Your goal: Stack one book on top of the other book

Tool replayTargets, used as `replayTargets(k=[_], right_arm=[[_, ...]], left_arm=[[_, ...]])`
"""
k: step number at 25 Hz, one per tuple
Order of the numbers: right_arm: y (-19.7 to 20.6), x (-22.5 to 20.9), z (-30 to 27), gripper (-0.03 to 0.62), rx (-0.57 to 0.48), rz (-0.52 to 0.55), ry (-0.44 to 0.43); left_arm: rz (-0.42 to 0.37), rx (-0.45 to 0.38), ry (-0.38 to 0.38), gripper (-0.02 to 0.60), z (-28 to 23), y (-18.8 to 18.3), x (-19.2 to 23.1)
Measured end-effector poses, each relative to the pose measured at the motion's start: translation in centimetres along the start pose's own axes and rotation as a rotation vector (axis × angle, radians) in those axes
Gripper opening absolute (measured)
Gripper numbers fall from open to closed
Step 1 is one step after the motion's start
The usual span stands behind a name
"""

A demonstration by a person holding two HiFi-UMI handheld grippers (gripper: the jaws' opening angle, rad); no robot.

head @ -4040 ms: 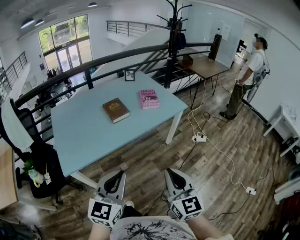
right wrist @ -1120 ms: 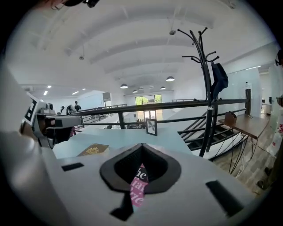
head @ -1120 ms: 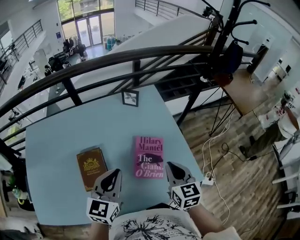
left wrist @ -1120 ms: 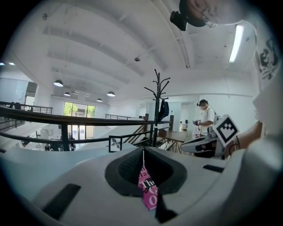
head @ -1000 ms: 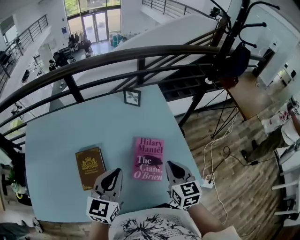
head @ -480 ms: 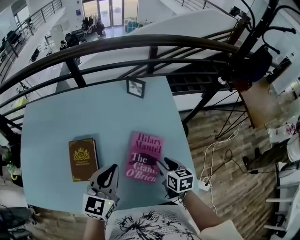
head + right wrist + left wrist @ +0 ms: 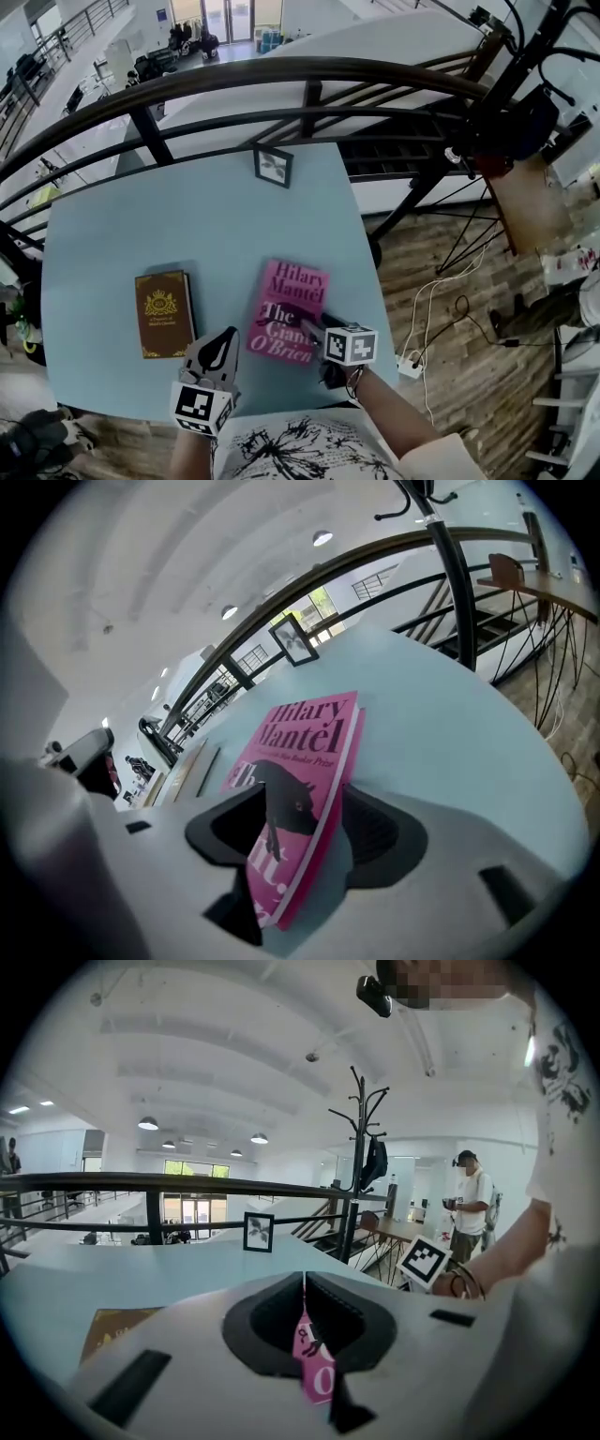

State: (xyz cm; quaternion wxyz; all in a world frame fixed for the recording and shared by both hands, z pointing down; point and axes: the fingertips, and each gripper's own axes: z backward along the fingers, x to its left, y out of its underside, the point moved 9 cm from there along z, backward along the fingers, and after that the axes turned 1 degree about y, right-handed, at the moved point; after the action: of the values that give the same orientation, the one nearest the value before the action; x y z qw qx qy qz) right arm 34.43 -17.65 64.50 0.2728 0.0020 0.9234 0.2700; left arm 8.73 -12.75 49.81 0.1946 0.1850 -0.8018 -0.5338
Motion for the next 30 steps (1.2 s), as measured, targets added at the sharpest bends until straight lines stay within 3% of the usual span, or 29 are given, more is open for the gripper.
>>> replayTargets(k=[5, 9, 18, 20, 30], right_arm=[[0.3, 0.2, -1.3, 0.233, 0.059, -0.007, 0.011], [0.4, 0.2, -1.6, 0.215, 0.044, -0.036, -0.006], [0.3, 0.4, -1.6, 0.216, 0.038, 0.001, -0.013], [0.3, 0.4, -1.7, 0.216, 0.032, 0.006, -0.014], [0.8, 0.4, -1.5, 0.219, -0.024, 0.03, -0.004]], left_arm=[[-0.001, 0.042, 0.015, 0.011, -0.9, 1.3, 0.0], [0.014, 0.118, 0.044, 0.011, -2.2, 2.4, 0.2], [0.141, 0.454, 0.103, 0.018, -7.9, 5.5, 1.2], [0.149, 0.514, 0.125, 0.148, -9.2, 6.2, 1.5], [0.162, 0.705, 0.125, 0.201, -13.2, 8.6, 2.4]])
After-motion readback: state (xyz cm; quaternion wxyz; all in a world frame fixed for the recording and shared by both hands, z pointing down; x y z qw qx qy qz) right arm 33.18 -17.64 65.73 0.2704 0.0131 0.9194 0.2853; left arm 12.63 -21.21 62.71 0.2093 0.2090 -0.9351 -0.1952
